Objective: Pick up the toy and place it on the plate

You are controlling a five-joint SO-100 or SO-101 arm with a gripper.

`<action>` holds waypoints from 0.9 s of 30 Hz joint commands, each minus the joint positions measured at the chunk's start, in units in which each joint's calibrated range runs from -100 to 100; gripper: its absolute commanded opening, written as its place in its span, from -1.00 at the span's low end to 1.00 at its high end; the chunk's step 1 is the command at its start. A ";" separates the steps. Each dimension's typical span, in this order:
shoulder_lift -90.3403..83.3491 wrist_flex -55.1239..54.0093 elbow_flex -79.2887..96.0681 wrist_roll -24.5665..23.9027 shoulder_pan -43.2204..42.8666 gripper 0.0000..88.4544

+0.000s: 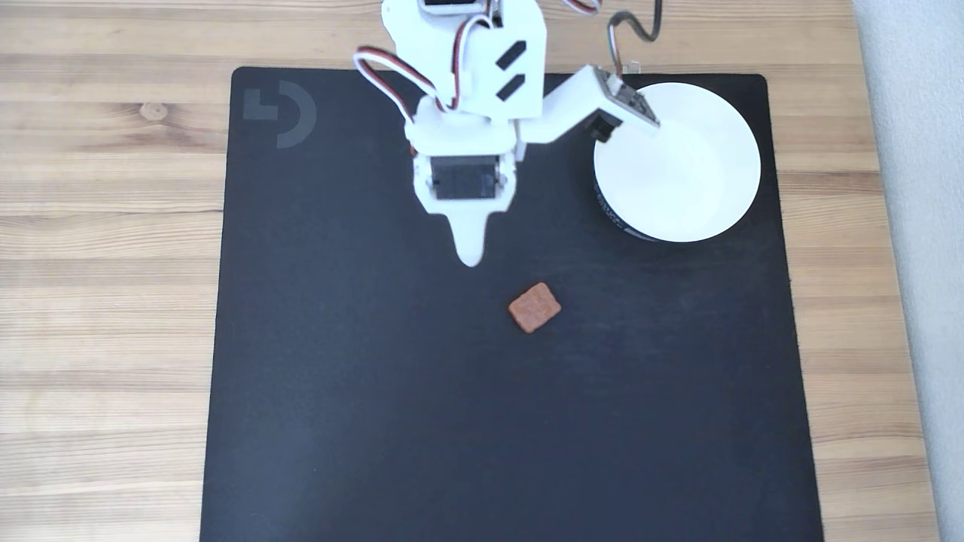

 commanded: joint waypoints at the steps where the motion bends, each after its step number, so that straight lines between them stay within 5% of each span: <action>1: 9.51 -0.30 -10.01 0.46 -2.62 -0.95; 19: 46.52 5.03 -40.02 0.46 -8.47 -0.95; 27: 48.52 7.49 -42.63 0.46 -8.56 -0.95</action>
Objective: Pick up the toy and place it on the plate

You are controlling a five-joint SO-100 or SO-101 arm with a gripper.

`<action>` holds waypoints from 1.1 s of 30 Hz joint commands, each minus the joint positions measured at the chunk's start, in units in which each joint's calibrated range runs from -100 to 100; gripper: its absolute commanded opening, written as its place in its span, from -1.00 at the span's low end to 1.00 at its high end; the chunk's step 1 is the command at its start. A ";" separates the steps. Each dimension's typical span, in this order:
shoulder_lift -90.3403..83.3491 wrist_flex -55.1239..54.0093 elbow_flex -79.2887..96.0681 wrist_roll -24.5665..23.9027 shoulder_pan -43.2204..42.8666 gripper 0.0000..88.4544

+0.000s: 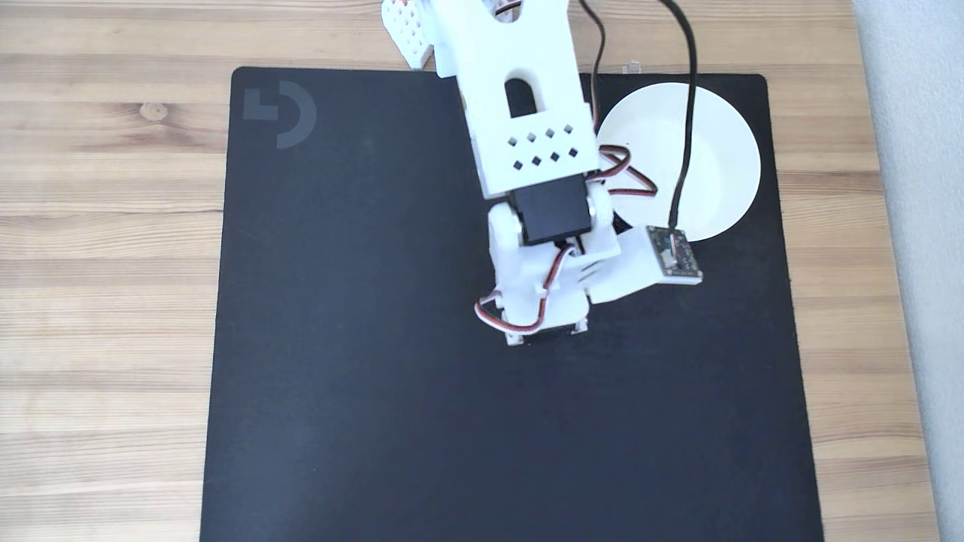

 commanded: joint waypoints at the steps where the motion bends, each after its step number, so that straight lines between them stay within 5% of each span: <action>1: -0.19 0.48 -2.48 0.25 -0.48 -0.95; 18: -0.27 0.73 -2.57 0.25 -1.32 -0.93; 23: 0.31 13.09 -9.06 0.30 -1.65 -0.29; 33: 0.56 15.55 -11.23 0.30 -1.32 -0.28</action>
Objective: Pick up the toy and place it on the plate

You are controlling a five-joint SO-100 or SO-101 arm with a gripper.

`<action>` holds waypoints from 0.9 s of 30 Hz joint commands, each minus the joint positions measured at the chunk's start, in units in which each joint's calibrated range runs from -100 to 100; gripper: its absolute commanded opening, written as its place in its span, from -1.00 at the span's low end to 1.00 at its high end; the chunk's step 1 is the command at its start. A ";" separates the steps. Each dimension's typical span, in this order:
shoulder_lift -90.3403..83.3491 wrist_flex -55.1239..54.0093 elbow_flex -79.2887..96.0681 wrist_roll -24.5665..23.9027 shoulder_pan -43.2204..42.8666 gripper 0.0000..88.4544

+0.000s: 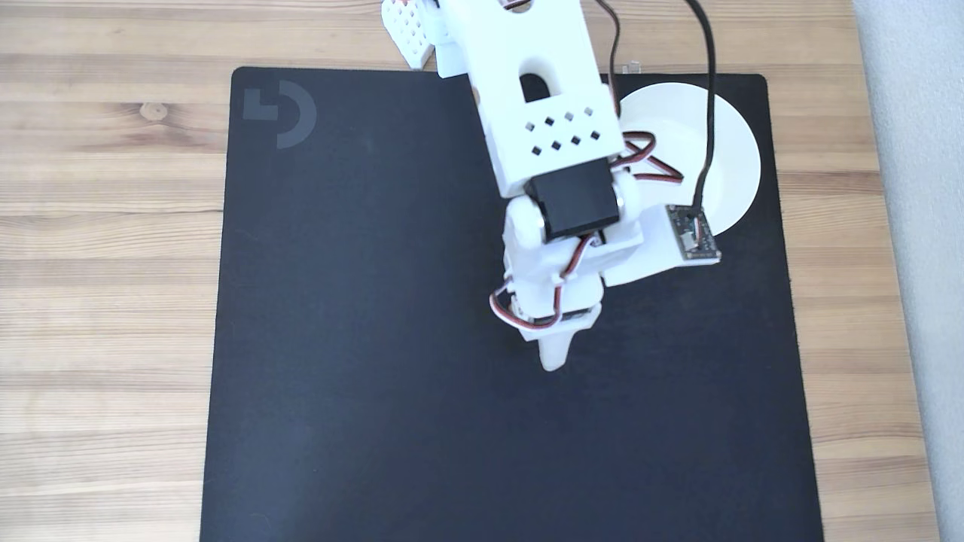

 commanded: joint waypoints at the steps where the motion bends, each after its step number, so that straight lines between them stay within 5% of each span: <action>1: -0.10 0.52 -2.25 0.35 0.18 -0.28; 11: -0.10 1.62 -2.25 0.67 0.43 -0.28; 27: -0.10 4.42 -2.25 13.87 0.60 -0.28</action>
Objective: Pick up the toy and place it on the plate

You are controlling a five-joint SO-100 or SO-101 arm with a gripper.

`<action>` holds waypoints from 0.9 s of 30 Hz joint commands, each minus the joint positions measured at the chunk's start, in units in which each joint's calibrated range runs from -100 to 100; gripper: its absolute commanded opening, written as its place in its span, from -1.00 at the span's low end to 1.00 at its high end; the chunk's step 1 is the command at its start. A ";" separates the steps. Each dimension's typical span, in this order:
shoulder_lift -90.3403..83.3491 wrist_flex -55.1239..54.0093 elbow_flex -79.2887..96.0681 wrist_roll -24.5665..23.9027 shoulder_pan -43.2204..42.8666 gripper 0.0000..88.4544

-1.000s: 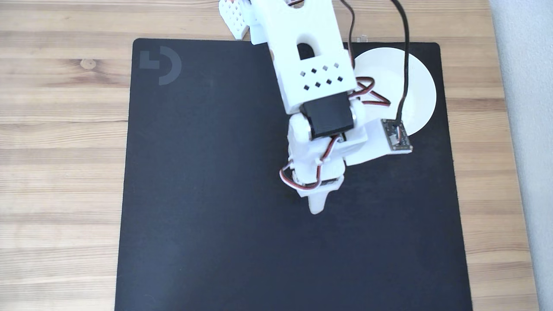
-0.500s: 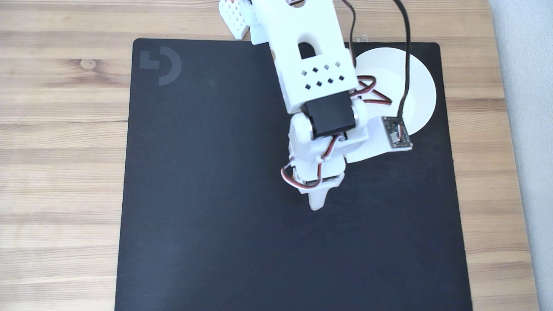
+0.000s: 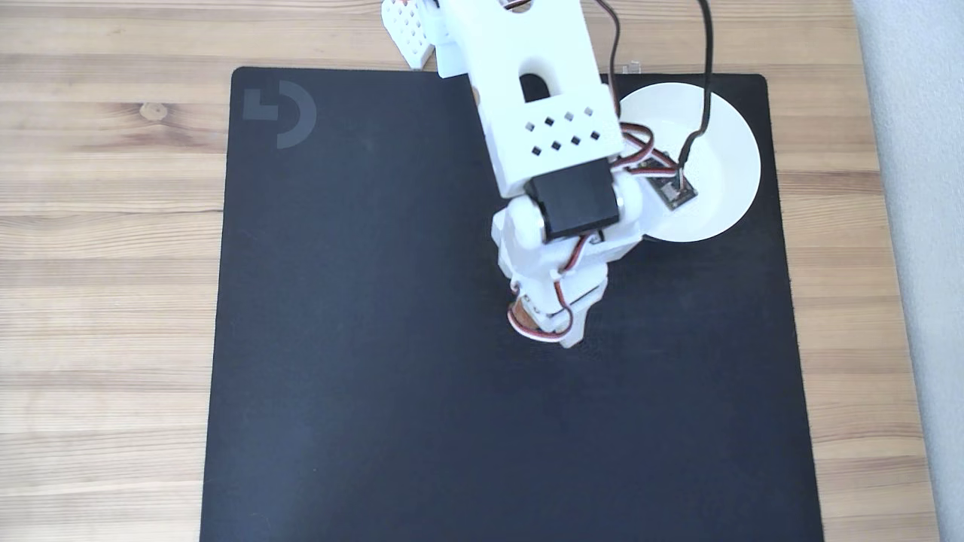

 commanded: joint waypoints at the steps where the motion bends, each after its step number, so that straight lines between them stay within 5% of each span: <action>1: -0.10 0.70 -2.25 1.26 0.68 -0.28; 27: 10.65 -3.02 -2.61 0.79 0.77 -0.28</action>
